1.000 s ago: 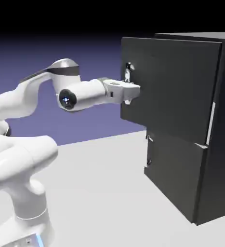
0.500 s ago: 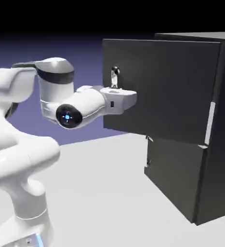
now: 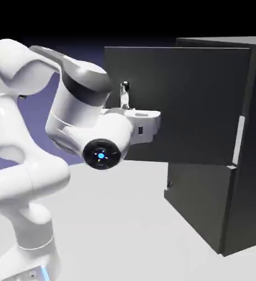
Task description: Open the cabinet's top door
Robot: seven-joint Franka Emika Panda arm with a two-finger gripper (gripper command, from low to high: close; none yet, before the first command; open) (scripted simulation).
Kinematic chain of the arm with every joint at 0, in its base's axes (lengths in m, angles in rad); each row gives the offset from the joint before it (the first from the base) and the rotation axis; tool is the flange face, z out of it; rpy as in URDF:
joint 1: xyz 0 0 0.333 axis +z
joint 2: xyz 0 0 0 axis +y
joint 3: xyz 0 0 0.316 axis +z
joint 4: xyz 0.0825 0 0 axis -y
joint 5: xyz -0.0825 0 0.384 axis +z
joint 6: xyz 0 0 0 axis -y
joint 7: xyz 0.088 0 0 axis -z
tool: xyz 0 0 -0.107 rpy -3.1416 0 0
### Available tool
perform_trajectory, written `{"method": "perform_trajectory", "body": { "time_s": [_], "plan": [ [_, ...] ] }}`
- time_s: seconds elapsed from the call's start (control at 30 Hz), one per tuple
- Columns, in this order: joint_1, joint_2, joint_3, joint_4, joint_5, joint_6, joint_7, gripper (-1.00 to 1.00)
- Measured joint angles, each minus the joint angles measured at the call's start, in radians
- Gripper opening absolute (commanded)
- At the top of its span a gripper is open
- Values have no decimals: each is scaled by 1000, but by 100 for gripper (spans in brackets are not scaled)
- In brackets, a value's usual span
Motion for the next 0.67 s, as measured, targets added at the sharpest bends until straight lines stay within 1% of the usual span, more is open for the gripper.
{"method": "perform_trajectory", "body": {
  "time_s": [0.27,0.6,0.63,0.67],
  "plan": [
    [11,290,-34,237,-212,-112,-144,-100],
    [43,633,-36,595,-416,-258,-259,-100],
    [45,657,-34,624,-428,-270,-264,100],
    [46,657,-34,624,-427,-269,-264,100]
  ]
}}
